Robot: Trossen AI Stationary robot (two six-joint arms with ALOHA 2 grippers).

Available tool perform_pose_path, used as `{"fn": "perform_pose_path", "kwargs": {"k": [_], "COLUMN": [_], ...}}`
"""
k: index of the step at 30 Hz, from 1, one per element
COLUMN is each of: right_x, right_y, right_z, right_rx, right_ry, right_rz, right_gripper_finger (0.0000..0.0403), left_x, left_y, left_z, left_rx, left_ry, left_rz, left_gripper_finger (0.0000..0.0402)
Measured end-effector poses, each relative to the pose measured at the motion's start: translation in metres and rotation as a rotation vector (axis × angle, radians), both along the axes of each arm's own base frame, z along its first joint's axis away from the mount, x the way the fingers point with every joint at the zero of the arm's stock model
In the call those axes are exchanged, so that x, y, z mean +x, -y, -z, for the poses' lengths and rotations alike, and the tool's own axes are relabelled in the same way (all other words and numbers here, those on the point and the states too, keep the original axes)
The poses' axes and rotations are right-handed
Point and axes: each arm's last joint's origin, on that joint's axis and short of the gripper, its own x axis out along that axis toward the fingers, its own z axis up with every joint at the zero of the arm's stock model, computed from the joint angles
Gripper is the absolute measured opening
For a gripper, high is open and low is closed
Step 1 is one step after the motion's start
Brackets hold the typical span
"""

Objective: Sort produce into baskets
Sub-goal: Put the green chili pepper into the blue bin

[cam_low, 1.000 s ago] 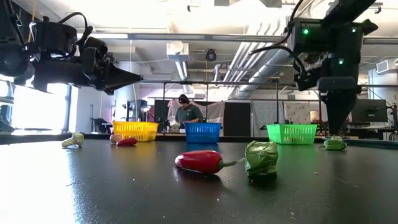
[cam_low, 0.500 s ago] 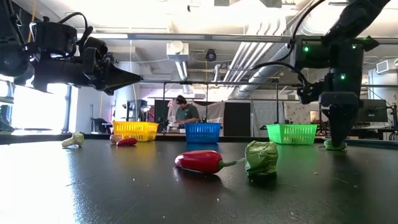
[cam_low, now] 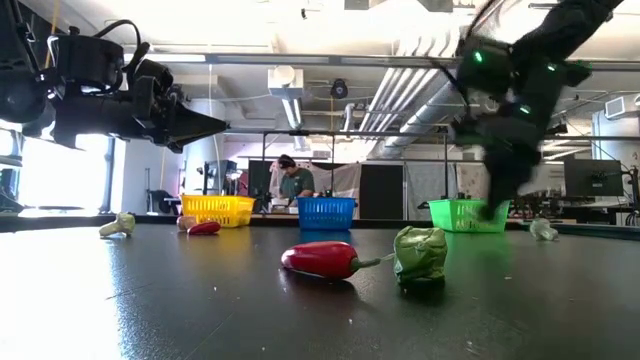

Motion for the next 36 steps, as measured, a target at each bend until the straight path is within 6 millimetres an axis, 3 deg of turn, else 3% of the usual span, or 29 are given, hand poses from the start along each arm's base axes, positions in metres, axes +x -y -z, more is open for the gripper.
{"fn": "perform_pose_path", "kwargs": {"k": [7, 11, 18, 26, 31, 36], "right_x": [0.043, 0.064, 0.105, 0.139, 0.150, 0.162], "right_y": [0.023, 0.043, 0.092, 0.143, 0.162, 0.169], "right_z": [-0.028, -0.024, -0.008, -0.017, -0.027, -0.023], "right_rx": [-0.153, -0.244, -0.344, -0.395, -0.375, -0.354], "right_ry": [0.496, 0.642, 0.552, 0.372, 0.247, 0.151], "right_rz": [0.000, 0.011, 0.043, 0.003, -0.053, -0.126], "right_gripper_finger": [0.0027, 0.0011, 0.0009, 0.0009, 0.0014, 0.0068], "left_x": [0.000, 0.000, 0.000, 0.000, 0.000, 0.000], "left_y": [0.000, -0.001, -0.001, -0.001, -0.001, -0.001], "left_z": [0.000, 0.000, 0.000, 0.000, 0.000, 0.000], "left_rx": [0.026, 0.025, 0.026, 0.023, 0.023, 0.026], "left_ry": [-0.005, -0.006, -0.008, -0.008, -0.009, -0.009], "left_rz": [-0.002, -0.034, -0.038, -0.039, -0.042, -0.042], "left_gripper_finger": [0.0007, 0.0007, 0.0007, 0.0007, 0.0007, 0.0007]}}
